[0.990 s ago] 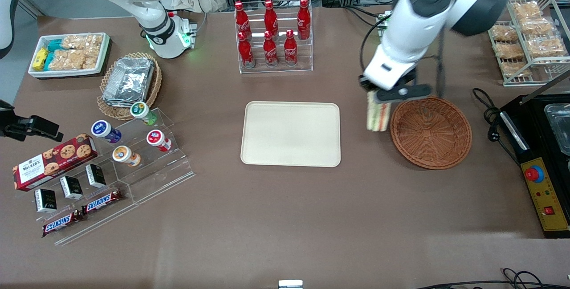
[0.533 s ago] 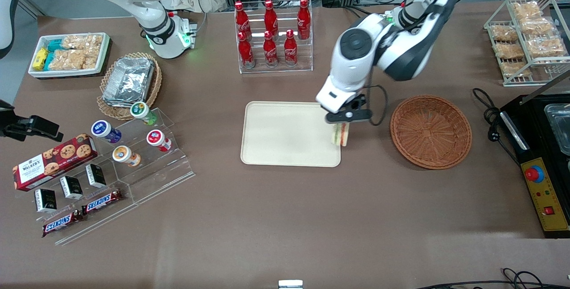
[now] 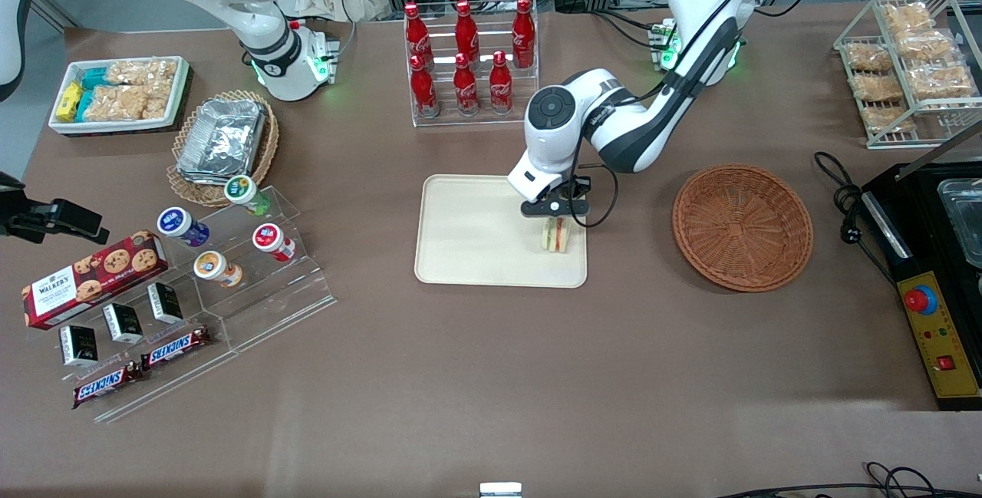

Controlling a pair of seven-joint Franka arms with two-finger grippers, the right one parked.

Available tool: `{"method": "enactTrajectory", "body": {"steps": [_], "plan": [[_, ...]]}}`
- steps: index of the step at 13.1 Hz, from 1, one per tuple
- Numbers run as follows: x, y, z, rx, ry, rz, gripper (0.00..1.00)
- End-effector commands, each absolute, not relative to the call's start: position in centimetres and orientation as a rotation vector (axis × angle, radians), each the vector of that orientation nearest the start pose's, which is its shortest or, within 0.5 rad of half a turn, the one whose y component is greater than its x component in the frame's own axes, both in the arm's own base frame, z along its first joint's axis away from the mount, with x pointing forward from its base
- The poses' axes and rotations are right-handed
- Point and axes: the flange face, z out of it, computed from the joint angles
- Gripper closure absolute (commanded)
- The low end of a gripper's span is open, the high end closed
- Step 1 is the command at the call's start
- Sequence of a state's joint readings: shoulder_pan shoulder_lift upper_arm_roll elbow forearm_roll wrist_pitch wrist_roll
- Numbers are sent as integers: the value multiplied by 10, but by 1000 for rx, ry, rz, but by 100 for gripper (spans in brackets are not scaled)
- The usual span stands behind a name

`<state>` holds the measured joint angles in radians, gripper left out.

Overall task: Place sandwich from basket to tray
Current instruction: 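Carry the sandwich over the cream tray and lower it onto it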

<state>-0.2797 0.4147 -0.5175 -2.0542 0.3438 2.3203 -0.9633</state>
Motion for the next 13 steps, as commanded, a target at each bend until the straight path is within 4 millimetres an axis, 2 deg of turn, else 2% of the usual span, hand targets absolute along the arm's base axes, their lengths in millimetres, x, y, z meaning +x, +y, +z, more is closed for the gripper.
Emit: {"method": "enactTrajectory", "body": {"steps": [1, 3, 5, 6, 7, 8, 10, 11, 13], "plan": [[406, -402, 241, -3055, 90, -4, 100], [407, -402, 238, -3051, 86, -5, 100], [410, -401, 231, -3048, -4, -2, 100], [409, -402, 226, -3038, -9, -13, 93], [410, -402, 220, -3027, -21, -26, 68], [411, -404, 216, -3018, -19, -47, 1], [415, -405, 215, -3017, -51, -61, 0], [418, -403, 221, -3015, -62, -74, 0], [437, -410, 261, -3031, -138, -128, 0]]}}
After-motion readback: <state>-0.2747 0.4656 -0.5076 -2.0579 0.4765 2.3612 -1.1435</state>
